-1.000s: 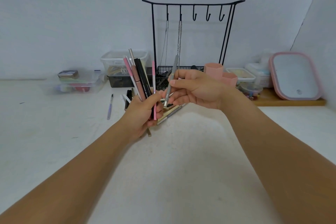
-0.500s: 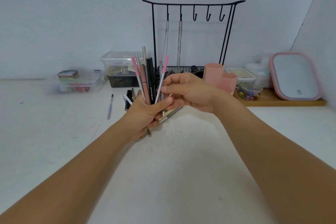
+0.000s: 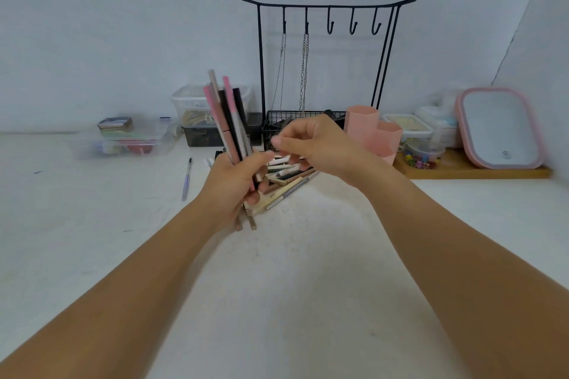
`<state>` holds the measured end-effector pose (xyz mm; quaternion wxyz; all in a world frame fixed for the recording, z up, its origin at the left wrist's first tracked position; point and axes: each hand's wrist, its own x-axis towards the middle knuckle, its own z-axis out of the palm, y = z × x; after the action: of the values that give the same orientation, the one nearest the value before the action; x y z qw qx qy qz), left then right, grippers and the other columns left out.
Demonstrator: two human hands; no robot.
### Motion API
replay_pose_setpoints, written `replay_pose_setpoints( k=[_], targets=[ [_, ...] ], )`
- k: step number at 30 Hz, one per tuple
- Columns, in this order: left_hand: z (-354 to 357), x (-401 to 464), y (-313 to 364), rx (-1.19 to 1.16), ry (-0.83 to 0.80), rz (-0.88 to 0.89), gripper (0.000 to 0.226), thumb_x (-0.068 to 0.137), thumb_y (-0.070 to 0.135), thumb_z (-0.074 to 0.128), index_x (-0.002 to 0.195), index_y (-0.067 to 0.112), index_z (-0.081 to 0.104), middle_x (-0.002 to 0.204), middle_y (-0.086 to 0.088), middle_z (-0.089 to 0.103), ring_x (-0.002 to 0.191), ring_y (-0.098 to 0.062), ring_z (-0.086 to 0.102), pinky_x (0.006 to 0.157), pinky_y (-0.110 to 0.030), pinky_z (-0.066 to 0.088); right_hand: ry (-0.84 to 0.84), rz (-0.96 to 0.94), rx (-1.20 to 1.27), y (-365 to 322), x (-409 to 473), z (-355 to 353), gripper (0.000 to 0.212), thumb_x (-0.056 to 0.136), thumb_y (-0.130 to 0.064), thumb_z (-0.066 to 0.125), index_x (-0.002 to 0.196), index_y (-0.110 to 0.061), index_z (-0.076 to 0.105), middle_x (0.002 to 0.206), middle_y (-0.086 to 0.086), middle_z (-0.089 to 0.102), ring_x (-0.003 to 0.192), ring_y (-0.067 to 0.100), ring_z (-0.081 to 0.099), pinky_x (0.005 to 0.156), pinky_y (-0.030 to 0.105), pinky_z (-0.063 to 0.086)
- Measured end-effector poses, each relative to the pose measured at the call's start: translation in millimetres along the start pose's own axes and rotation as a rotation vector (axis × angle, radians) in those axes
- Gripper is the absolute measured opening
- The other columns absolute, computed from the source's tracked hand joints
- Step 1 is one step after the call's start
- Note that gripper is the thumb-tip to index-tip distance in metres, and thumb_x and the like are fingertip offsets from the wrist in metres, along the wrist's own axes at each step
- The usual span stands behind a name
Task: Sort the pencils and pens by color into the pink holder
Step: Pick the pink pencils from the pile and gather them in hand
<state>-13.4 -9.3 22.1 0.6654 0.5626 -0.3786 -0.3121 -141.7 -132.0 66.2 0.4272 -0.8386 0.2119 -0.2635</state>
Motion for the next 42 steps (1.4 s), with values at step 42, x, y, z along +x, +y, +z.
replay_pose_setpoints(
  k=[42],
  targets=[
    [0.4, 1.6, -7.4, -0.104, 0.022, -0.026, 0.028, 0.092, 0.035, 0.070, 0.107, 0.012, 0.072, 0.061, -0.001, 0.047, 0.044, -0.007, 0.047, 0.037, -0.018, 0.034, -0.184, 0.044, 0.262, 14.5, -1.1, 7.1, 0.012, 0.098, -0.005, 0.060, 0.106, 0.002, 0.064, 0.075, 0.007, 0.064, 0.063, 0.013, 0.060, 0.062, 0.024, 0.053]
  ],
)
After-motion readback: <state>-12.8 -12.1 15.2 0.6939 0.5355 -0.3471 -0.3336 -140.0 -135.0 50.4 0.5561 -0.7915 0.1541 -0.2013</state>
